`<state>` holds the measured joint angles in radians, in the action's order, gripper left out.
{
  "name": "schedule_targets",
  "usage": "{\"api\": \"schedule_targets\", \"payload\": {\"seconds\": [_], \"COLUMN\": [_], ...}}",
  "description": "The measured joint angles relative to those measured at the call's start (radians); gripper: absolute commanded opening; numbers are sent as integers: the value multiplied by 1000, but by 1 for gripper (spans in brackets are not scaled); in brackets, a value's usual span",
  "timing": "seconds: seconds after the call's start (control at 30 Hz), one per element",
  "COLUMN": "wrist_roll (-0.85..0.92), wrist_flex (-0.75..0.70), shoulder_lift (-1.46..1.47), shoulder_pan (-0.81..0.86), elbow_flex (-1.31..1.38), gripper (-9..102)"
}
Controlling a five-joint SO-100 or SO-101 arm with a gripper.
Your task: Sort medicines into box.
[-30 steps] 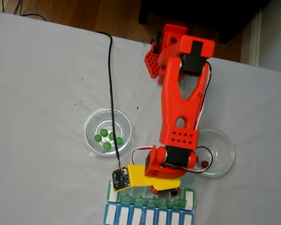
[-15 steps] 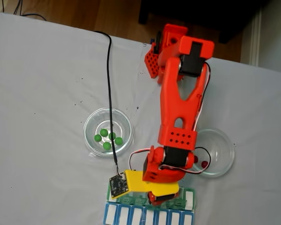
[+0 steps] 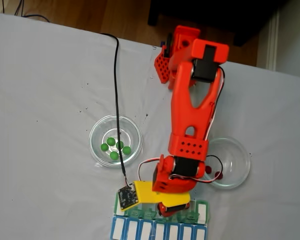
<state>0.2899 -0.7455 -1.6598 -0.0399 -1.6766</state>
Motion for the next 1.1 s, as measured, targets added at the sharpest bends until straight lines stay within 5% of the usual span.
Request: {"api": "schedule_targets", "payload": {"seconds": [0.23, 0.47, 1.1], "wrist_roll": [0, 0, 0], "wrist_flex": [21, 41, -2], "shoulder_lift": [14, 14, 12], "shoulder_pan": [-8, -8, -15], "elbow_flex": [-11, -23, -34], "gripper": [2, 21, 24]}}
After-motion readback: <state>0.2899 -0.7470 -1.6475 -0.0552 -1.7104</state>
